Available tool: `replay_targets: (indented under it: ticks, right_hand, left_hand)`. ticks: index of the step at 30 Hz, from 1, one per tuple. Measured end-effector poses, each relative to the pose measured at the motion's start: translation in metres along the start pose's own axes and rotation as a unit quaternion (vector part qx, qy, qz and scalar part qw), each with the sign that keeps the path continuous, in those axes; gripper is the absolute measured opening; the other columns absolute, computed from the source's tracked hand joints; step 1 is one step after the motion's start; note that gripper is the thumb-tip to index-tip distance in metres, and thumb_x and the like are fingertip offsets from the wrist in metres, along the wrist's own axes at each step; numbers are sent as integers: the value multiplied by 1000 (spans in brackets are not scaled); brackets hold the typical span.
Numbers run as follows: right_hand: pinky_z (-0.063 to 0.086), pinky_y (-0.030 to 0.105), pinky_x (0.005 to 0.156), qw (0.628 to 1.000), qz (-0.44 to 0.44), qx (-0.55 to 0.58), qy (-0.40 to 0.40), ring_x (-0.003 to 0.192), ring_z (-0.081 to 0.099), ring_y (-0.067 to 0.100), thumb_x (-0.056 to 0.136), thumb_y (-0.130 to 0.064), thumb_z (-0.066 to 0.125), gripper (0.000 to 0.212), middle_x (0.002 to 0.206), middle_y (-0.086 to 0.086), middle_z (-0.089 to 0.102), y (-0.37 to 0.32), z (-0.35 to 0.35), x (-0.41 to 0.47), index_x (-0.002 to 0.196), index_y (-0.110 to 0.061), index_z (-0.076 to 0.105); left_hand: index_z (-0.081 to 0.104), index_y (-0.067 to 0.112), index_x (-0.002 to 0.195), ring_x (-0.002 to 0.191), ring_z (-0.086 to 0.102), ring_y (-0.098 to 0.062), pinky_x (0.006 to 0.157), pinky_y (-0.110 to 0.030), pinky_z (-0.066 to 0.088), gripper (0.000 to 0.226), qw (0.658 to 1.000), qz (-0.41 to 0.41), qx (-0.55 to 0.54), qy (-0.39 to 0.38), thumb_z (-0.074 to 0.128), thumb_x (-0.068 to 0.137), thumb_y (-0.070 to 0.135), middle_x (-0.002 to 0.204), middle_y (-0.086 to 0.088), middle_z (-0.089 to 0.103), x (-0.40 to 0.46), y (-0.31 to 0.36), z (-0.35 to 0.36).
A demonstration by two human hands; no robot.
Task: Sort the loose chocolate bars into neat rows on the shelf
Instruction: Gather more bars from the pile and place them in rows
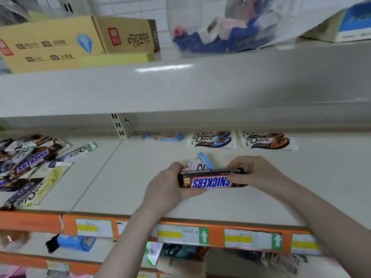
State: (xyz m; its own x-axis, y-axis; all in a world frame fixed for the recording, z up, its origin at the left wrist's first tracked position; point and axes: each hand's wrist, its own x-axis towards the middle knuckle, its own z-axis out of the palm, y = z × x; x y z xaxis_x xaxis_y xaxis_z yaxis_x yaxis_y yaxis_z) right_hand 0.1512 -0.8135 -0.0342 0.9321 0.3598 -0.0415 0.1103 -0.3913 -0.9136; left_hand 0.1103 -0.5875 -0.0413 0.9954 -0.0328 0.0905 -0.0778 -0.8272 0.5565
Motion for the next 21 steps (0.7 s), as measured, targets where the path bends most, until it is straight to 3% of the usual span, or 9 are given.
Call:
replay_targets:
  ticks: [5,11,16,21]
  right_hand:
    - [49,18,60,999,2,10,33,68,63,5,79,-10,68,10,75,-6,71,8,-20,-5,84,-19,67]
    - [48,19,57,995,2,48,89,63,59,10,81,-3,66,20,70,-3,70,43,-91,-27,80,-23,70]
    - [48,12,50,992,9,41,121,54,61,2,82,-1,63,14,79,10,65,69,-169,-51,95,-5,65]
    - [53,15,53,992,12,3,122,58,64,5,83,-2,62,16,82,10,66,92,-238,-73,98,-6,66]
  left_hand:
    - [49,25,99,79,55,-13,63,-28,42,49,1000,-10,-2,16,74,67,54,83,12,57,8,6,5]
    - [44,29,94,82,55,-20,60,-28,34,37,998,-5,45,38,66,76,52,80,8,52,8,43,29]
    - [41,30,90,83,56,-23,60,-29,33,34,998,6,45,40,66,77,50,79,7,52,10,98,65]
    - [43,30,89,81,56,-23,58,-29,33,33,998,1,31,51,67,76,48,76,7,53,11,153,109]
